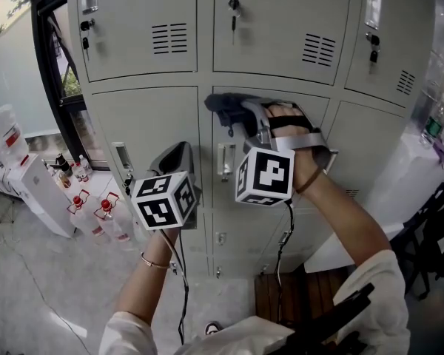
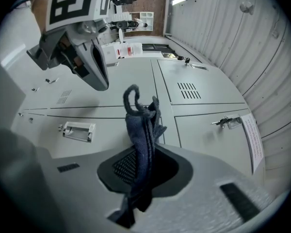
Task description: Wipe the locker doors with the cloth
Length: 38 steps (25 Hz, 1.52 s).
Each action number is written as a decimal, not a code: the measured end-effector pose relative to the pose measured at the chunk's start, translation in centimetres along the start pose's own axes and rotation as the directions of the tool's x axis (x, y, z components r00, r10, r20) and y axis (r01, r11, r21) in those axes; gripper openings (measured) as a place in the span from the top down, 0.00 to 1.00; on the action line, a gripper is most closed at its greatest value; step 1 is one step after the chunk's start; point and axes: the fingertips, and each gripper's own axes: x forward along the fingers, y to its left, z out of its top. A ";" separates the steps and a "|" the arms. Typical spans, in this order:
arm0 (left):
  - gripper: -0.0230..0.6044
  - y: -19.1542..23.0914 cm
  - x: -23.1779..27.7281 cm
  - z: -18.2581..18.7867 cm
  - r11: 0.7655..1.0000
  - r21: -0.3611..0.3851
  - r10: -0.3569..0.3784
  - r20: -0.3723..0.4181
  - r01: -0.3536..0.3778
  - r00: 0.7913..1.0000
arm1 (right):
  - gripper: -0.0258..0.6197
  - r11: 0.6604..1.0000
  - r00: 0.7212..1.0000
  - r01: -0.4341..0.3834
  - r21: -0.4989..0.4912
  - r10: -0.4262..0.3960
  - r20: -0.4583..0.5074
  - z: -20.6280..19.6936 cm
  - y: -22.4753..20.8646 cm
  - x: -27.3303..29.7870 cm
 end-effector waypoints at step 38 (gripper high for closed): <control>0.95 0.0 -0.1 -11.8 1.000 -0.005 -0.025 -0.153 0.025 0.988 | 0.90 0.966 0.974 -0.226 0.125 0.224 0.028 -0.4 13.9 -0.6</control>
